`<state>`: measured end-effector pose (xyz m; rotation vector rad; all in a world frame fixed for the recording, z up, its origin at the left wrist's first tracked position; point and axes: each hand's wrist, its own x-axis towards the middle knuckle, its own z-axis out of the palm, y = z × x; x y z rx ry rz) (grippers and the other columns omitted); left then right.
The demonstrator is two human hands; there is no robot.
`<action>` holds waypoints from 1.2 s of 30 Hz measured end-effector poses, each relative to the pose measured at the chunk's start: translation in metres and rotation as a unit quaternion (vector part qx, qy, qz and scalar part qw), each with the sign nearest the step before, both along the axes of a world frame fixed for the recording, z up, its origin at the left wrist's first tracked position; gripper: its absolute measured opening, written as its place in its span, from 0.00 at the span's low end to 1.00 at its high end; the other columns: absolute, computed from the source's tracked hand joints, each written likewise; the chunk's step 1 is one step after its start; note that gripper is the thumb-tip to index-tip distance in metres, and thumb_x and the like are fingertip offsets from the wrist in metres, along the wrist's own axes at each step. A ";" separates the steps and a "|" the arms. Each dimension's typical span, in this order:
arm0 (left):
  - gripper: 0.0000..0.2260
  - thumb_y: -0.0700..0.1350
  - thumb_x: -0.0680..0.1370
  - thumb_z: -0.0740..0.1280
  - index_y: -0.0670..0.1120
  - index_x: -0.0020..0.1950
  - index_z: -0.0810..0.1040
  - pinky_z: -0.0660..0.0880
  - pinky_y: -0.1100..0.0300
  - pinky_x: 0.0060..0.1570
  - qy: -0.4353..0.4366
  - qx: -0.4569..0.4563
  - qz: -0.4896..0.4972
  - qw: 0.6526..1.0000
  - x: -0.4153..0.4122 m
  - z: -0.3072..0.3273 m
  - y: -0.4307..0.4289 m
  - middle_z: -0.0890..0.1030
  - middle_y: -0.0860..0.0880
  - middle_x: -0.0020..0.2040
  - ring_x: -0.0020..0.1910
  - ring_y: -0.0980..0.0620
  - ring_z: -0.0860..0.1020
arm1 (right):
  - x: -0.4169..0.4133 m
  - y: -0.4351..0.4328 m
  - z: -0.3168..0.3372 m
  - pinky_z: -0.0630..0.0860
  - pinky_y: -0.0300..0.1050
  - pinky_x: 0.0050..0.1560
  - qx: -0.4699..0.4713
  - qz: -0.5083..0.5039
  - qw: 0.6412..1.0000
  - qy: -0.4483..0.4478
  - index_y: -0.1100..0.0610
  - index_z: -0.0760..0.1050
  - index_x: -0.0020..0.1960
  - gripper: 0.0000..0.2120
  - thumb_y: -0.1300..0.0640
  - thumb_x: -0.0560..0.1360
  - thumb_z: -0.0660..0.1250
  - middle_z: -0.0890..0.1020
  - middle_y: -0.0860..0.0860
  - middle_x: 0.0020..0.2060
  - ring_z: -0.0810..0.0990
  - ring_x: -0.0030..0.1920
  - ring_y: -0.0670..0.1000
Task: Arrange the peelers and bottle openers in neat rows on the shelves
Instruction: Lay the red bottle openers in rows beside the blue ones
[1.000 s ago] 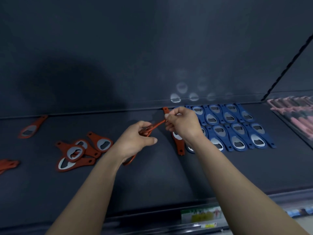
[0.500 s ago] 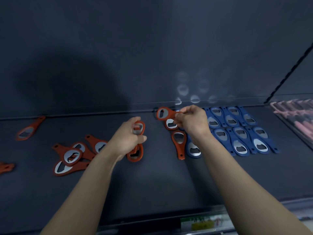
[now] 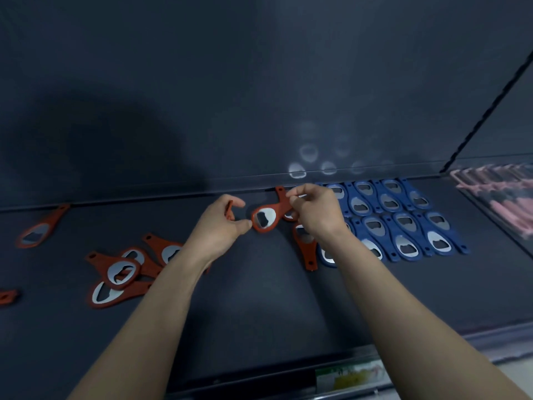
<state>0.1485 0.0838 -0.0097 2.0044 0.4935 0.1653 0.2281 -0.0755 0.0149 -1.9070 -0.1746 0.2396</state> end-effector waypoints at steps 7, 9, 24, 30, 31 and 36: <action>0.07 0.45 0.75 0.68 0.48 0.38 0.74 0.60 0.64 0.25 0.011 -0.005 -0.057 0.998 0.009 0.001 0.001 0.71 0.58 0.23 0.19 0.60 0.64 | -0.004 0.005 0.005 0.64 0.27 0.21 0.012 0.061 0.998 0.006 0.57 0.77 0.47 0.08 0.65 0.78 0.60 0.75 0.48 0.32 0.71 0.31 0.45; 0.09 0.43 0.76 0.67 0.48 0.36 0.72 0.60 0.63 0.24 0.024 -0.035 -0.049 0.998 0.012 0.000 0.002 0.69 0.57 0.22 0.21 0.58 0.64 | -0.003 0.006 0.006 0.65 0.27 0.21 0.049 0.050 0.997 0.022 0.59 0.77 0.52 0.07 0.66 0.78 0.61 0.75 0.49 0.32 0.72 0.28 0.43; 0.07 0.42 0.78 0.62 0.49 0.41 0.69 0.69 0.54 0.35 -0.090 0.252 -0.059 0.962 0.021 0.001 0.000 0.72 0.52 0.35 0.34 0.51 0.72 | 0.024 -0.013 0.002 0.72 0.31 0.30 0.089 0.016 0.996 -0.005 0.60 0.77 0.50 0.07 0.66 0.77 0.61 0.79 0.52 0.33 0.75 0.29 0.45; 0.04 0.42 0.78 0.61 0.50 0.47 0.69 0.66 0.56 0.34 -0.060 0.413 -0.146 0.897 0.019 -0.003 0.017 0.71 0.53 0.41 0.37 0.52 0.70 | 0.026 -0.018 -0.003 0.73 0.30 0.31 0.072 0.023 0.997 -0.009 0.60 0.77 0.50 0.07 0.66 0.77 0.61 0.79 0.51 0.33 0.75 0.30 0.45; 0.03 0.42 0.78 0.60 0.49 0.49 0.70 0.66 0.56 0.35 -0.054 0.433 -0.156 0.886 0.019 -0.006 0.016 0.70 0.52 0.42 0.39 0.51 0.70 | 0.026 -0.018 -0.004 0.73 0.30 0.31 0.070 0.024 0.997 -0.010 0.59 0.77 0.50 0.08 0.66 0.77 0.60 0.79 0.51 0.33 0.75 0.30 0.45; 0.04 0.40 0.78 0.59 0.47 0.52 0.71 0.70 0.53 0.39 -0.026 0.430 -0.146 0.891 0.018 -0.011 0.013 0.71 0.50 0.46 0.46 0.50 0.71 | 0.026 -0.019 -0.007 0.73 0.30 0.31 0.057 0.032 0.998 -0.015 0.57 0.77 0.49 0.08 0.65 0.77 0.61 0.80 0.50 0.34 0.76 0.30 0.44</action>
